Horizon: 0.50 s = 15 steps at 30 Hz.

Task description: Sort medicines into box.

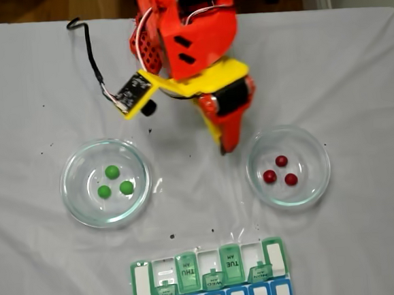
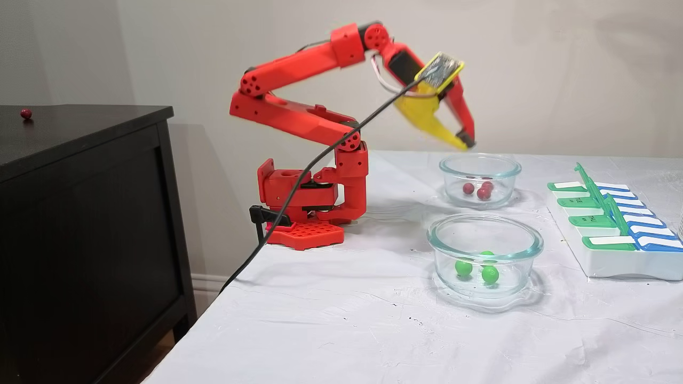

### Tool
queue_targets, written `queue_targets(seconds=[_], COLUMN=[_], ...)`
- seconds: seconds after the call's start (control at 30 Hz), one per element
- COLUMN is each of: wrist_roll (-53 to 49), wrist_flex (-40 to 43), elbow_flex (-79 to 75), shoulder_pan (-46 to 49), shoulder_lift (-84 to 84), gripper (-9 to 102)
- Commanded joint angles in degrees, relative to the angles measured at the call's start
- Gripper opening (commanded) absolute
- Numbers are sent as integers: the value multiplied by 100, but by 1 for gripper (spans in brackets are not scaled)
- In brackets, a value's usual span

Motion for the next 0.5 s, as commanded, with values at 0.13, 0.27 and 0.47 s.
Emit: queue_targets(seconds=[0.13, 0.27, 0.47], wrist_roll=[88, 369, 976], wrist_flex=[642, 519, 835], elbow_flex=[-2496, -2707, -4017], shoulder_pan=[-1002, -1556, -1784], shoulder_lift=[-1538, -2101, -3718], gripper=[0, 0, 0])
